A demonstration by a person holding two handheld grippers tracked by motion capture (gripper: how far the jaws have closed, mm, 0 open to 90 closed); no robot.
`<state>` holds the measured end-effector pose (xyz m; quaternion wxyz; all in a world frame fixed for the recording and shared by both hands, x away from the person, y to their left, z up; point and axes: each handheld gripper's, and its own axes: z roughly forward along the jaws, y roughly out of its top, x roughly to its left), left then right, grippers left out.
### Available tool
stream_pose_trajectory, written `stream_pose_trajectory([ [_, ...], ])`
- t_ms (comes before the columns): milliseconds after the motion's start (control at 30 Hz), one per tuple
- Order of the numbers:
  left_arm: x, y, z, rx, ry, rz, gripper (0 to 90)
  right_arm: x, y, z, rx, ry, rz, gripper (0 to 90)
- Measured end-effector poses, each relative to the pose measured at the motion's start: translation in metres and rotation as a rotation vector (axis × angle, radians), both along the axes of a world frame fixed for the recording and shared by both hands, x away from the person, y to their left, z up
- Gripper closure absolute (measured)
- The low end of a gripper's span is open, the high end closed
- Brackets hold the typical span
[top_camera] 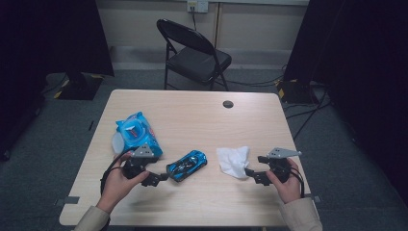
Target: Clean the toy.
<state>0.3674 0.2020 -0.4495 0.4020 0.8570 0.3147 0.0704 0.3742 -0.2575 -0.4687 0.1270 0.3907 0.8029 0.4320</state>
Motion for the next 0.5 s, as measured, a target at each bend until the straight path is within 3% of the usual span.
stream_pose_trajectory([
  [500,-0.008,0.014,-0.003,0.003,-0.005,0.006,16.9,-0.006,-0.007,-0.002,-0.015,0.008,0.010,19.4],
])
